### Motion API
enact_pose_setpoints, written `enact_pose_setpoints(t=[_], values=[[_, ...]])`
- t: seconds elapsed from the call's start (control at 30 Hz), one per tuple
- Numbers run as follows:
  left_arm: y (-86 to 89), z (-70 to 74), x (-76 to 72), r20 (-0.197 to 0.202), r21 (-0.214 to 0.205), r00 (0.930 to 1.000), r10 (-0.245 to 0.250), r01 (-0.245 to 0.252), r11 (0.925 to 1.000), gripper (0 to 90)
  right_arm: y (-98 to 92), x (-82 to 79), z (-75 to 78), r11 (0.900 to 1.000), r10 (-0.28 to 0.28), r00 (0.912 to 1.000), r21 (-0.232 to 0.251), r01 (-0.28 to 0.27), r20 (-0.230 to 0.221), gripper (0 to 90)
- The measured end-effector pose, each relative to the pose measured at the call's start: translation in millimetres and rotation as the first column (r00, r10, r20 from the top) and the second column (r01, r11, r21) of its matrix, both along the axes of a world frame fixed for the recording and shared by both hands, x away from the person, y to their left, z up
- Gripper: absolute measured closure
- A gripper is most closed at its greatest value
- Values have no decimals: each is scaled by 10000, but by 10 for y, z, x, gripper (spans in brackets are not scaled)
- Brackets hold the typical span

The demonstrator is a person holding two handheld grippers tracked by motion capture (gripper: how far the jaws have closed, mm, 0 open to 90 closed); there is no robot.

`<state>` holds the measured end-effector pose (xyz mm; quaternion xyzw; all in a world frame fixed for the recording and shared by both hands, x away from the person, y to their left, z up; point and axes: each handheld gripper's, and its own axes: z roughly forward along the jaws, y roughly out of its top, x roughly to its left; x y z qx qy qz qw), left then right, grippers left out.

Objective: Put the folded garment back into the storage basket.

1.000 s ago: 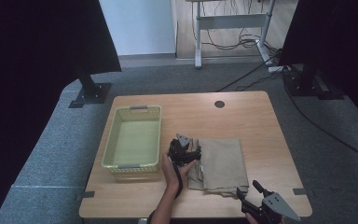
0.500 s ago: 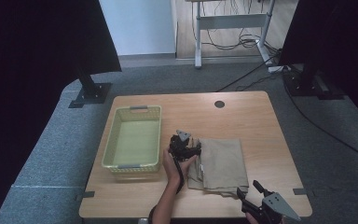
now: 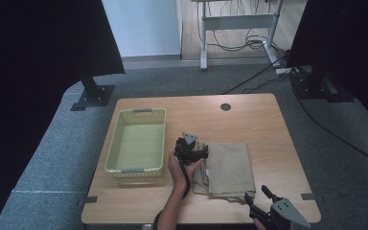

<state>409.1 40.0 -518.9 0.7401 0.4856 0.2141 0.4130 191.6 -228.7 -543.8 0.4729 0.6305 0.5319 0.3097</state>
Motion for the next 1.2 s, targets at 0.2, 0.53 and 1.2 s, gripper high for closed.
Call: enact_pose_setpoints(t=[0.2, 0.53, 1.2], values=[[-68, -47, 111, -372, 176, 9993, -14, 21, 9998, 233, 14, -2, 22, 10000, 28, 10000, -34, -27, 59, 298], [-118, -157, 204, -905, 277, 9959, -60, 85, 9996, 286, 6, -11, 28, 10000, 8, 10000, -40, -8, 95, 298], [-255, -243, 148, -915, 786, 9932, -721, 794, 9937, 797, -41, -11, 18, 9996, -256, 9997, 77, 256, 55, 301]])
